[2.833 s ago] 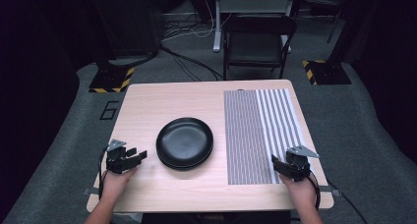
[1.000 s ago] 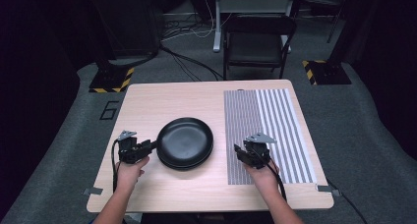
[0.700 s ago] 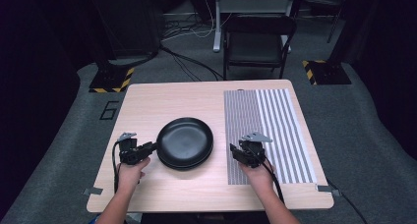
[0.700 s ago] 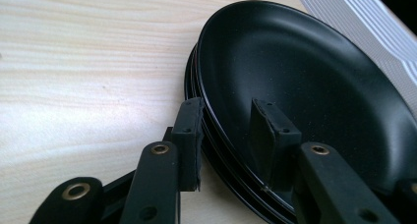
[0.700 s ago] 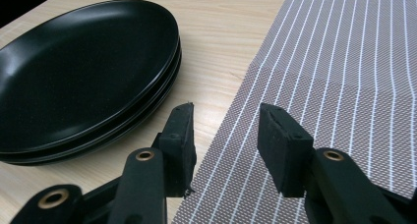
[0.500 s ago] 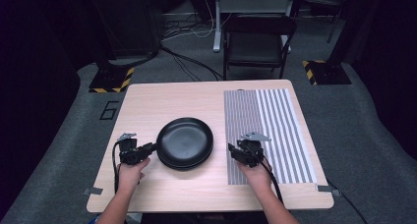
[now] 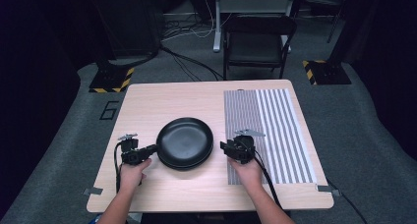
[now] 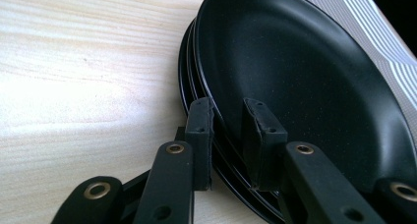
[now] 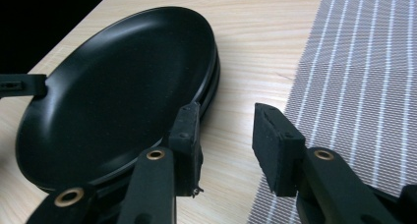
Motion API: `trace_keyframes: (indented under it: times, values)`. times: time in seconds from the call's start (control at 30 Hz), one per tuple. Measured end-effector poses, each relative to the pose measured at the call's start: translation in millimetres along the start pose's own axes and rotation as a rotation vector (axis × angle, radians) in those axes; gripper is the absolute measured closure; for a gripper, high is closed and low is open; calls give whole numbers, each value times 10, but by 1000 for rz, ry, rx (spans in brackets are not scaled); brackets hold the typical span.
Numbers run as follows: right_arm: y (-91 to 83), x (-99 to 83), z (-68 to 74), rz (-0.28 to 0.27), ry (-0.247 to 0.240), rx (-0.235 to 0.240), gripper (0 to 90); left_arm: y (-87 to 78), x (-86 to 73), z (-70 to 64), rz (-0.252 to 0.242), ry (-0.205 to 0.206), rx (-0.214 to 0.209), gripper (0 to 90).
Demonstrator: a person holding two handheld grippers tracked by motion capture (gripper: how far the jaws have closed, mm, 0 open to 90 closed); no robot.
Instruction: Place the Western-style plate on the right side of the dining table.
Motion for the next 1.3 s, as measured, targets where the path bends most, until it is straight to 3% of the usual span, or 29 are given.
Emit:
trace_keyframes:
  times: [0.2,0.67,1.0,1.3]
  values:
    - [89,40,75,1,33,27,625,4,3,10,-3,-24,-7,744]
    - [295,76,104,40,187,61,672,13,-14,32,-24,-34,-20,739]
    - [399,53,163,79,233,95,708,13,-15,36,-25,-36,-23,740]
    - [420,43,154,95,277,93,735,12,-21,35,-26,-41,-22,741]
Point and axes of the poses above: each handheld gripper's, and its own axes: y roughly forward along the jaws, x roughly out of its top, z roughly to its left, the point moved 5 cm from there along y, roughly forward along the jaws
